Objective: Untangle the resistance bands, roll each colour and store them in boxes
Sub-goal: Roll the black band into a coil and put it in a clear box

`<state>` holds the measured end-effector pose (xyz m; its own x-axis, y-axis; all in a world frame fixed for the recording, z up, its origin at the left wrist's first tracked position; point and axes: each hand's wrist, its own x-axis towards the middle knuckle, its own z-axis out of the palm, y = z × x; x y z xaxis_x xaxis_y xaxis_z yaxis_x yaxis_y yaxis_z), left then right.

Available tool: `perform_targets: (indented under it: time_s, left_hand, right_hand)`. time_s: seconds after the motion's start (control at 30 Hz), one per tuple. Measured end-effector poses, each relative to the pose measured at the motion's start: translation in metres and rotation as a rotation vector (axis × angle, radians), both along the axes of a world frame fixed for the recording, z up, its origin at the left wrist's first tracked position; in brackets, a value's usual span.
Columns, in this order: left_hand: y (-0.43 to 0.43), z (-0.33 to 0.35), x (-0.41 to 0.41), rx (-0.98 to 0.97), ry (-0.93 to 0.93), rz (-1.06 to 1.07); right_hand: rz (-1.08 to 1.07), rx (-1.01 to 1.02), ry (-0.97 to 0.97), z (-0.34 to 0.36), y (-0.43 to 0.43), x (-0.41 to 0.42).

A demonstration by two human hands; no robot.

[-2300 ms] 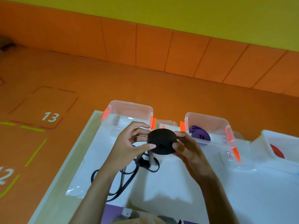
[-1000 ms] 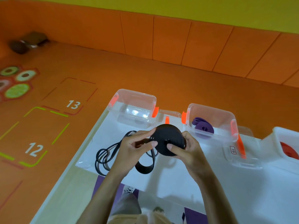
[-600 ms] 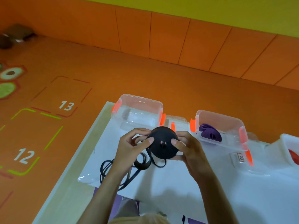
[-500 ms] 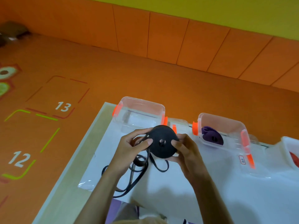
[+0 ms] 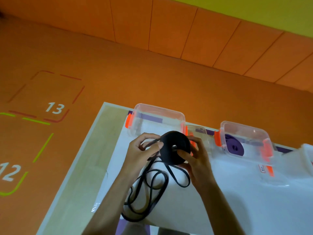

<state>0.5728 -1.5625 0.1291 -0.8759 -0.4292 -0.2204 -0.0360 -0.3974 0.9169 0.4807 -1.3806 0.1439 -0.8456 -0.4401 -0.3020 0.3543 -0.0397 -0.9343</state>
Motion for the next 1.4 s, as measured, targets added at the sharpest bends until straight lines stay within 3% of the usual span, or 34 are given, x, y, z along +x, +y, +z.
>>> perform_targets:
  time_s: [0.3, 0.4, 0.67, 0.93, 1.1, 1.4]
  left_hand:
    - [-0.014, -0.017, -0.007, -0.053, -0.080, -0.057]
    - [-0.008, -0.019, -0.014, -0.060, -0.098, -0.022]
    - [0.003, -0.020, -0.032, -0.149, -0.130, 0.236]
    - [-0.012, -0.030, -0.049, -0.005, -0.251, 0.371]
    - [-0.035, -0.044, -0.080, -0.064, -0.346, 0.480]
    - [-0.060, -0.090, -0.157, -0.369, -0.506, 0.400]
  right_hand:
    - [0.053, 0.134, -0.101, -0.012, 0.000, -0.015]
    - [0.122, 0.154, -0.052, -0.015, -0.002, -0.023]
    - [-0.080, 0.028, -0.106, -0.028, -0.030, -0.027]
    - [-0.136, -0.119, -0.337, -0.047, -0.056, -0.036]
    - [-0.099, 0.001, -0.313, -0.058, -0.059, -0.061]
    - [0.005, 0.386, -0.167, -0.109, -0.090, -0.120]
